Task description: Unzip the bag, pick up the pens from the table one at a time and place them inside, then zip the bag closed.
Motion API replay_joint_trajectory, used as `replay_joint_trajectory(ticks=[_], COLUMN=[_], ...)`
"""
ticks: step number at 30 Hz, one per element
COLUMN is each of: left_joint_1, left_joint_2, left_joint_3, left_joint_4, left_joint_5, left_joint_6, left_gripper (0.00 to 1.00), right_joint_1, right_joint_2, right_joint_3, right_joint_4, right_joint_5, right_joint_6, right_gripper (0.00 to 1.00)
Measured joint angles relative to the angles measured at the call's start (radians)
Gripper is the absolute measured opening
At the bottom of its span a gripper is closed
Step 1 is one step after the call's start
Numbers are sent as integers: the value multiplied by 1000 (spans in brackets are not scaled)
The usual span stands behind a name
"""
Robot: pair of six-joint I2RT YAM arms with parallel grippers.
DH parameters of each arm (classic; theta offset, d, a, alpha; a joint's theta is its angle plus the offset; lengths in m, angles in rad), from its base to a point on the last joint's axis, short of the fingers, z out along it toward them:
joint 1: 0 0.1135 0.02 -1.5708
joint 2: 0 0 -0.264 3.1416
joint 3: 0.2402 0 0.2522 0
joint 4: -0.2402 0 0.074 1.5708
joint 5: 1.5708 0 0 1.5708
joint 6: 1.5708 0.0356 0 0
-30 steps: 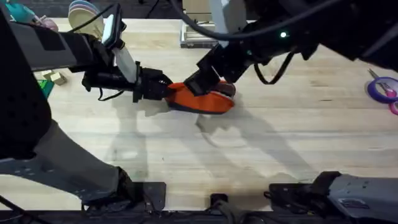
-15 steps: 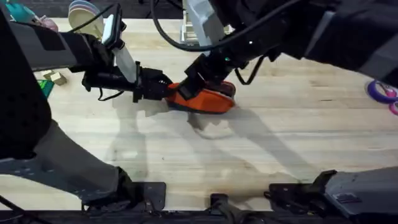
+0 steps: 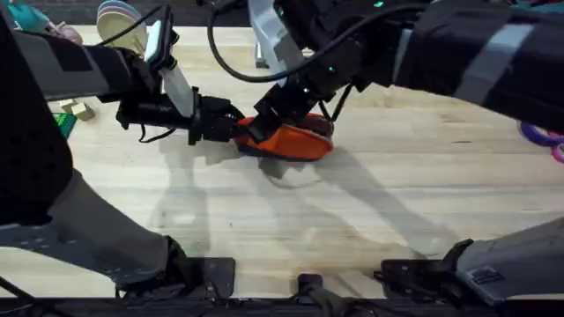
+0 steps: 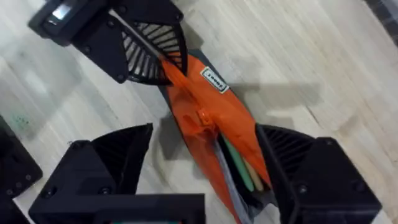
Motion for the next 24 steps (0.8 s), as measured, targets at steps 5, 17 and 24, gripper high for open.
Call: replay_joint_trajectory(ticks=[5, 17, 24], left_joint_1=[0, 0, 0], left_joint_2=[0, 0, 0], left_joint_3=[0, 0, 0], left_joint_4=[0, 0, 1], left_joint_5=[0, 0, 0], left_joint_6=[0, 0, 0], left_gripper=[42, 42, 42], right_joint_1=[0, 0, 1], right_joint_2=[13, 17, 28], right_joint_3=[0, 0, 0], right_joint_4=[15, 20, 21], right_joint_5=[0, 0, 0], right_joint_6=[-1, -2, -1], right_gripper=[957, 811, 681])
